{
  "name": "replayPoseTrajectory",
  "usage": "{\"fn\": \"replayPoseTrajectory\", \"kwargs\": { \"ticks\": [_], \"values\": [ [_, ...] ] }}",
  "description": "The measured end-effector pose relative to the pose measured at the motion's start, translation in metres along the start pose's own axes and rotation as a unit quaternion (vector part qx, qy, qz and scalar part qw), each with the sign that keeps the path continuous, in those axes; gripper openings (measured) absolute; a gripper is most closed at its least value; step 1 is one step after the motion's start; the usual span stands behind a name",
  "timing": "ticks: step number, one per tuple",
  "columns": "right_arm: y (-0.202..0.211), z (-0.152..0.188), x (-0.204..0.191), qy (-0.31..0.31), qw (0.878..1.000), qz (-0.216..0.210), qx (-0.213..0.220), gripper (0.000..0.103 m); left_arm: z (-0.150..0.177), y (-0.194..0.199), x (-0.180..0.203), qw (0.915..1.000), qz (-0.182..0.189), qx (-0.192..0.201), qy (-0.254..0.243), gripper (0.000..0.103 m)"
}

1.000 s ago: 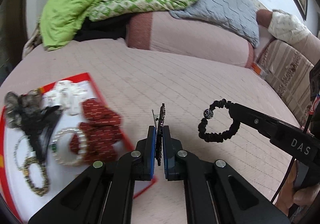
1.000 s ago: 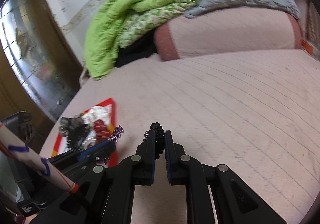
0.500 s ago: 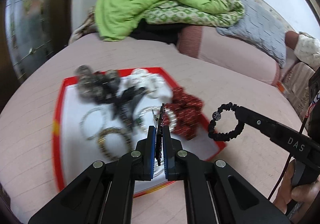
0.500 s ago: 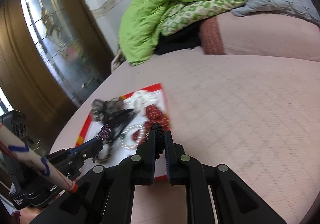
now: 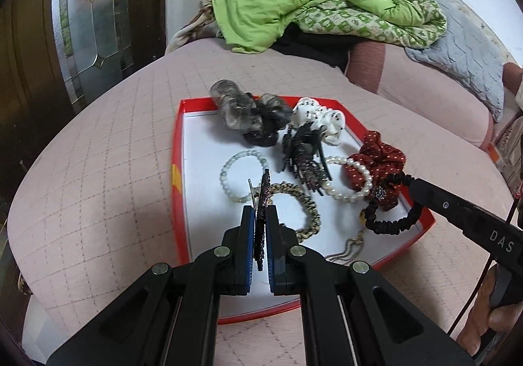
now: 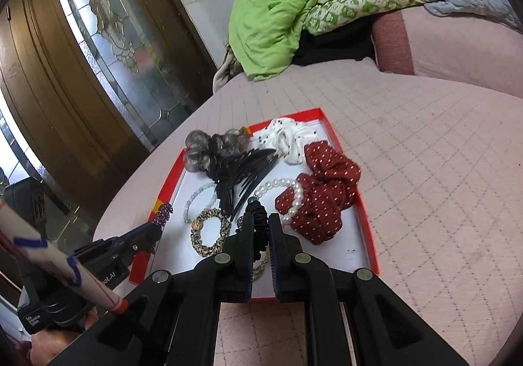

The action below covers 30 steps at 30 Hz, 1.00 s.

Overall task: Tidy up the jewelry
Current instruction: 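Carry the clip and black bracelet to the tray and release them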

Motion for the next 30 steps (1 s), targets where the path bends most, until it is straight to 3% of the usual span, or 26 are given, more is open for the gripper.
{"fn": "replayPoseTrajectory", "kwargs": {
  "ticks": [30],
  "values": [
    [-0.028, 0.016, 0.014, -0.004, 0.998, 0.024, -0.06, 0.01, 0.017, -0.03, -0.002, 0.9975, -0.044, -0.052, -0.017, 0.006]
  ]
}}
Point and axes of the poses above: each gripper's, at about its wrist camera, not at the fingertips, and y roughly against the way its jaws point, x to its right, z to its underside, the point moved 2 cm from there along -y, roughly the way its jaws point, and after that the axes turned 13 degrees about y, right-handed, at the moved point
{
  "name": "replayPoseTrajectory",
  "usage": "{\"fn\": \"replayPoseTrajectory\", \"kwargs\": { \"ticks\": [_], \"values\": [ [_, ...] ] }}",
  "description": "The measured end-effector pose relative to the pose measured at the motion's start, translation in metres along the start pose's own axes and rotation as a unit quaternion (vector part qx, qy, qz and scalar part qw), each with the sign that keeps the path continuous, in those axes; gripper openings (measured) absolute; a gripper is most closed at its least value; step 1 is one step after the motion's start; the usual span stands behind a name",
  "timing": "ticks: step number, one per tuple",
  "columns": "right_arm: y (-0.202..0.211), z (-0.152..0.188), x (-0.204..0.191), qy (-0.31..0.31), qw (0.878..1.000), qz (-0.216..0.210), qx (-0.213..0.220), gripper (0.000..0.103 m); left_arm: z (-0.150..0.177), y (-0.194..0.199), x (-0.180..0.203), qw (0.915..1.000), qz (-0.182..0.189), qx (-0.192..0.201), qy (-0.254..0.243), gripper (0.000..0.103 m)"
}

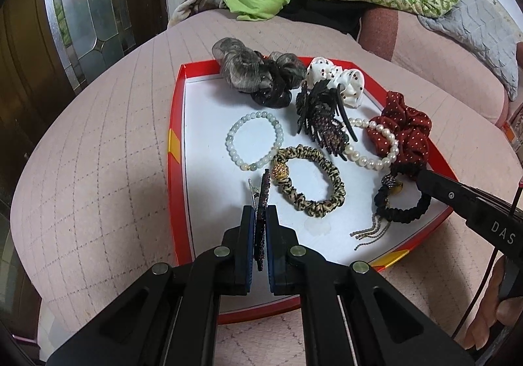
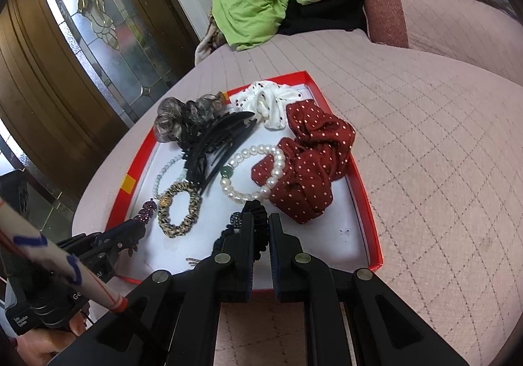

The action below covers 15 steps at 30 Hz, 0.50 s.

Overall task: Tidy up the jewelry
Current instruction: 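Carry the clip and black bracelet to the tray and release them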

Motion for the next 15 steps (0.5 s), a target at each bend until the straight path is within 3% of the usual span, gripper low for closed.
{"fn": "replayPoseTrajectory", "kwargs": {
  "ticks": [15],
  "values": [
    [-0.0065, 0.0026, 0.0029, 0.001, 1.0, 0.012, -0.02, 0.011, 0.0027, -0.0059, 0.0012, 1.0, -0.006, -0.005, -0.005, 0.007]
  ]
}}
Point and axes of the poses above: each gripper's, at about its wrist camera, not at the fingertips, and y roughly against the way its jaws point, x to its right, z to its underside, the point moved 2 cm from there along -y, roughly the way its jaws point, and after that the axes turned 13 degrees about y, right-handed, at the moved point
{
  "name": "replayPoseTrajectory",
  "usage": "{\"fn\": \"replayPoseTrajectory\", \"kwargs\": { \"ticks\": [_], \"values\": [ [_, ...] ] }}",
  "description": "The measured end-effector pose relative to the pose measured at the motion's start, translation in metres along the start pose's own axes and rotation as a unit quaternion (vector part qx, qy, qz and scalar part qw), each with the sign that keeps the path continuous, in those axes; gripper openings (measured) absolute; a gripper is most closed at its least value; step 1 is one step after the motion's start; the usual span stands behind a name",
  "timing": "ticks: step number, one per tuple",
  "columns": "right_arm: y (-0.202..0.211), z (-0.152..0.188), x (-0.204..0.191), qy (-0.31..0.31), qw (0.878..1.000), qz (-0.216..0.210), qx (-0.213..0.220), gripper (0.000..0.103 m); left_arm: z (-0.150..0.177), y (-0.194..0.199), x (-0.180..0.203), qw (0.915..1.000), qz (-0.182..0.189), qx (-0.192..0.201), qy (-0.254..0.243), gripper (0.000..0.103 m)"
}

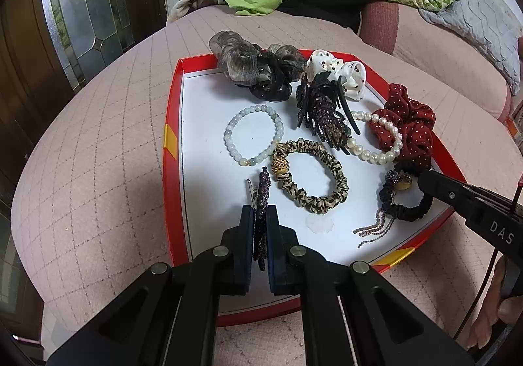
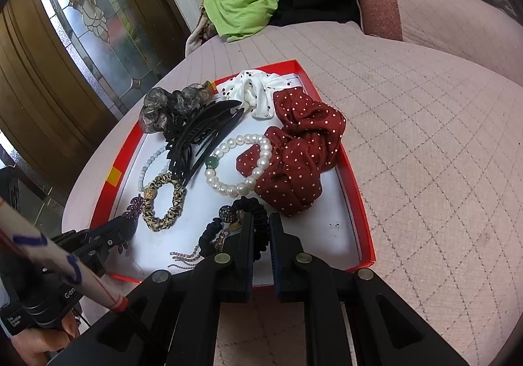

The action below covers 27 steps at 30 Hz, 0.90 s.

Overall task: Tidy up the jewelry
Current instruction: 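Carry the clip and black bracelet to the tray and release them, then open both grippers and pull them back from the tray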

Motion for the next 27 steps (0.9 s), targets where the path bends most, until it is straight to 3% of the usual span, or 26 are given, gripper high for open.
{"fn": "replayPoseTrajectory", "kwargs": {
  "ticks": [12, 17, 22, 27],
  "values": [
    [0.001, 0.0, -0.002, 0.006, 1.0, 0.006, -0.008, 0.011, 0.001, 0.0, 0.003, 1.0, -0.003, 0.001, -0.006, 0.01],
    [0.002, 0.001, -0.002, 0.01, 1.0, 0.008, -0.009, 0.015, 0.002, -0.001, 0.008, 0.9999, -0.005, 0.002, -0.015, 0.024],
    [0.004, 0.002, -0.003, 0.011, 1.0, 0.011, -0.01, 0.019, 0.003, -0.001, 0.011, 0.9998, -0.008, 0.003, -0.016, 0.028],
    [0.007, 0.002, -0.003, 0.015, 1.0, 0.014, -0.01, 0.022, 0.003, -0.002, 0.011, 0.9997, -0.012, 0.003, -0.019, 0.038]
  ]
}}
Point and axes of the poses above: each gripper's, at about its wrist camera, not at the fingertips, and y roughly against the way its jaws point, x to its right, z to its underside, the point moved 2 cm from there along -y, roughly the way its jaws point, and after that the axes turned 13 degrees about y, right-handed, at the moved point
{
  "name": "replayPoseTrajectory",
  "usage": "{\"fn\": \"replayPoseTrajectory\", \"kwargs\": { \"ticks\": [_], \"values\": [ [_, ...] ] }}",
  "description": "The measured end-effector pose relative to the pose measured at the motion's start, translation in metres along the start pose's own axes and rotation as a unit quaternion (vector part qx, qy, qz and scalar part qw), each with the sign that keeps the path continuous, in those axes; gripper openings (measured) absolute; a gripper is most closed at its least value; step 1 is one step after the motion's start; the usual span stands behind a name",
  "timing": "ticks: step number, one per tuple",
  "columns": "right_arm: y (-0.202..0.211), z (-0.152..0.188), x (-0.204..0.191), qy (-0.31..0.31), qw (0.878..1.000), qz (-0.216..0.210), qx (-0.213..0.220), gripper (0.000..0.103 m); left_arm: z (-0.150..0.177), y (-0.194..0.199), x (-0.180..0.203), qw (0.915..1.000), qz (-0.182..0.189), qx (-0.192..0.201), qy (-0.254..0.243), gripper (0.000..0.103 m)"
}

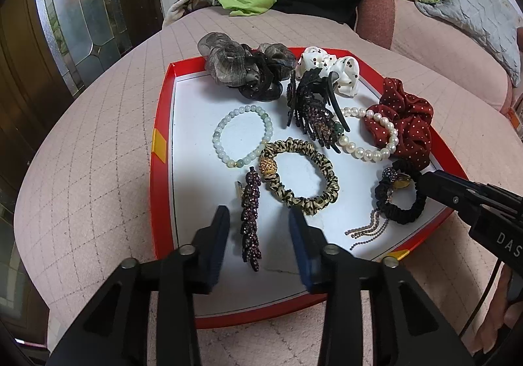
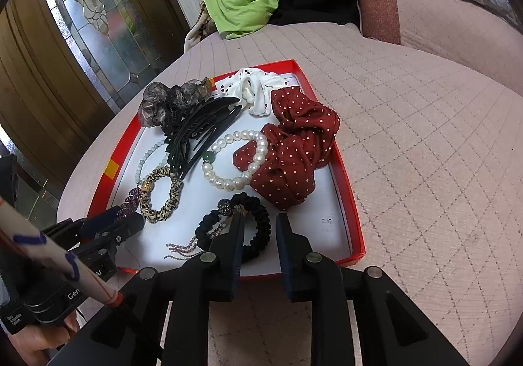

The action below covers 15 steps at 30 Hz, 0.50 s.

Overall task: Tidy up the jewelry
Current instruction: 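Open both grippers and pull them back from the tray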

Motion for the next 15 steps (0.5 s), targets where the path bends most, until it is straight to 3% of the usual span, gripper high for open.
{"fn": "replayPoseTrajectory", "kwargs": {
  "ticks": [15],
  "values": [
    [0.012, 0.001, 0.006, 0.003, 1.0, 0.01, 0.004, 0.044, 0.002, -0.001, 0.005, 0.9997, -0.02, 0.008, -0.011, 0.062]
  ]
}}
Point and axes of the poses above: each gripper's, at about its wrist camera, not at the fingertips, and y roughly against the way its jaws point, x to its right, z to its underside, the point moved 2 cm from there along -y, roughly the way its jaws point, and after that the axes turned 13 degrees about y, right-handed, at the moved point
